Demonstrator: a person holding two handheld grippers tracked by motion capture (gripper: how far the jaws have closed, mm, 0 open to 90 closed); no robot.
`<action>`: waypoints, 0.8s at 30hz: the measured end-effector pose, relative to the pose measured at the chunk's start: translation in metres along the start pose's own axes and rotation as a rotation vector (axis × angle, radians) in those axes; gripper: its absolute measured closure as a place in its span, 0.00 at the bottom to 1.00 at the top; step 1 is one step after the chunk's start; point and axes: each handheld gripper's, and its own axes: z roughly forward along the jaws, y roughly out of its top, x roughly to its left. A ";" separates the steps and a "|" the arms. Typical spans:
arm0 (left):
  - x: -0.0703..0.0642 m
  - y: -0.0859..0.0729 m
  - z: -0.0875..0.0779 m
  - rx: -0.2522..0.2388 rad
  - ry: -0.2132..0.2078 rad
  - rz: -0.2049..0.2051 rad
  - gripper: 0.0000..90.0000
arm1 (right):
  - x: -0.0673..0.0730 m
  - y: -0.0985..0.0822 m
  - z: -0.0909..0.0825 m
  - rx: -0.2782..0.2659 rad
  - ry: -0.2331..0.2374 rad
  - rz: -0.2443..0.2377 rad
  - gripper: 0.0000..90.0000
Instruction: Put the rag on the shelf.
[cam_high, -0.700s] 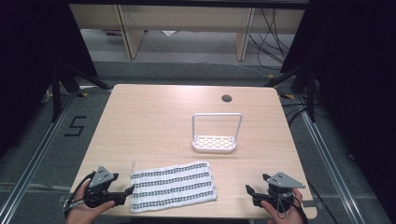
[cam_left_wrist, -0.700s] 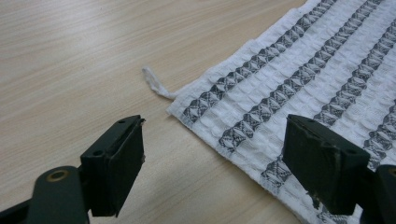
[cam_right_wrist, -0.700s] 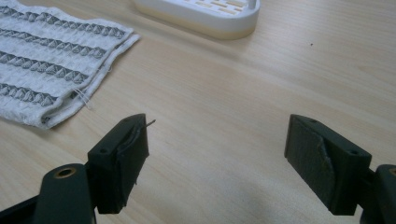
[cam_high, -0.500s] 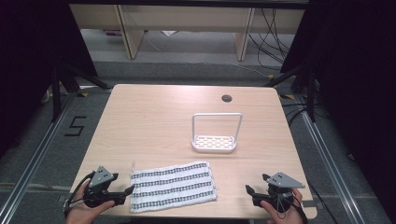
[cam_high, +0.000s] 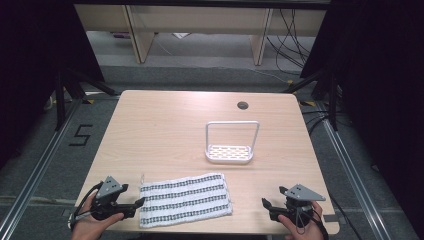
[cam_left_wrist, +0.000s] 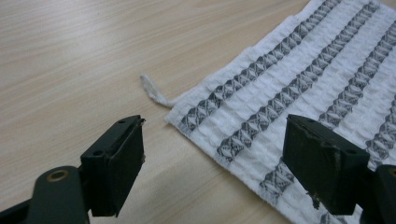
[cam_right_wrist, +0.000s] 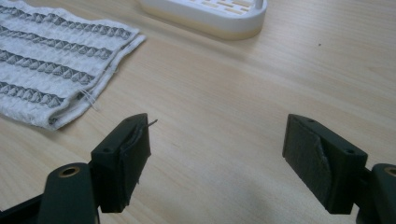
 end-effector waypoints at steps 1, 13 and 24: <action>0.001 0.003 0.001 -0.008 -0.005 0.010 0.23 | 0.001 0.001 0.000 -0.006 0.000 -0.002 0.27; -0.011 0.046 0.026 -0.011 -0.066 0.064 0.24 | 0.019 0.012 0.000 -0.016 0.052 -0.050 0.28; -0.032 0.074 0.053 -0.001 -0.114 0.118 0.25 | 0.041 0.022 0.003 -0.029 0.085 -0.121 0.29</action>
